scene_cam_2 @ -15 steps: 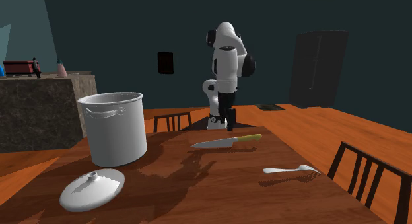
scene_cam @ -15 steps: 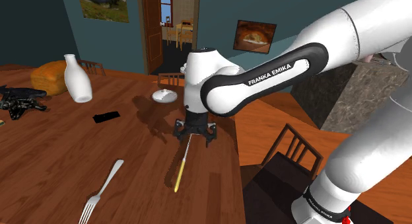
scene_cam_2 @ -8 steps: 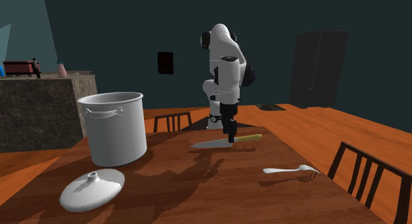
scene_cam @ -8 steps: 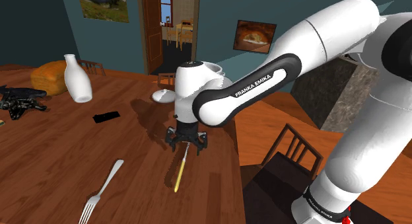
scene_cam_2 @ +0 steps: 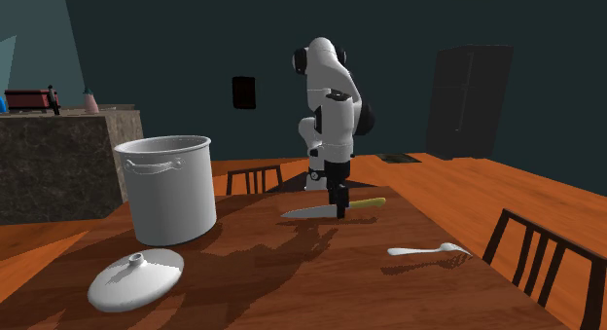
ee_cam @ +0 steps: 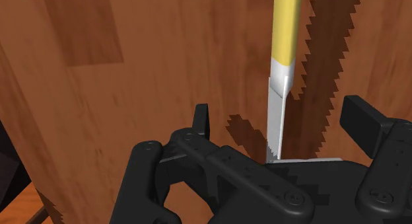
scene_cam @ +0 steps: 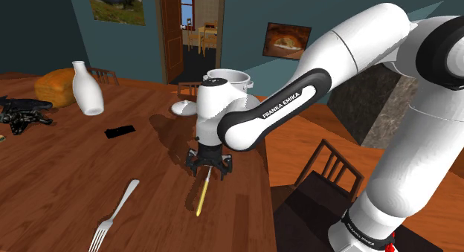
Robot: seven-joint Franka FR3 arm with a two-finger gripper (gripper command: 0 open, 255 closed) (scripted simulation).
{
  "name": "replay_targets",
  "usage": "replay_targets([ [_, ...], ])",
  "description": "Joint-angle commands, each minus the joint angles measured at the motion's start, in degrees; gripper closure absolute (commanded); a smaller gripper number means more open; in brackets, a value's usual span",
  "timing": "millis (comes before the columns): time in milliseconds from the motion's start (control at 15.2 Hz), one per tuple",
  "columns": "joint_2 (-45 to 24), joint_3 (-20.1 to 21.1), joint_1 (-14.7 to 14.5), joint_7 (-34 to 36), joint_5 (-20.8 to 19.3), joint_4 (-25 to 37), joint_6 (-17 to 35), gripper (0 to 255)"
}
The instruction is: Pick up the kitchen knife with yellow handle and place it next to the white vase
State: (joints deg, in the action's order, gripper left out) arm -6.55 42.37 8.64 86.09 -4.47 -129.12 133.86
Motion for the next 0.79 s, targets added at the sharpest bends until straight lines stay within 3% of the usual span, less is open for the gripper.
replay_targets([
  [0, 0.0, 0.0, 0.0, 0.0, 0.0, 0.0, 0.0, 0],
  [132, 0.0, 0.0, 0.0, 0.0, 0.0, 0.0, 0.0, 0],
  [198, 0.0, 0.0, 0.0, 0.0, 0.0, 0.0, 0.0, 255],
  [726, 0.0, 0.0, 0.0, 0.0, 0.0, 0.0, 0.0, 255],
])
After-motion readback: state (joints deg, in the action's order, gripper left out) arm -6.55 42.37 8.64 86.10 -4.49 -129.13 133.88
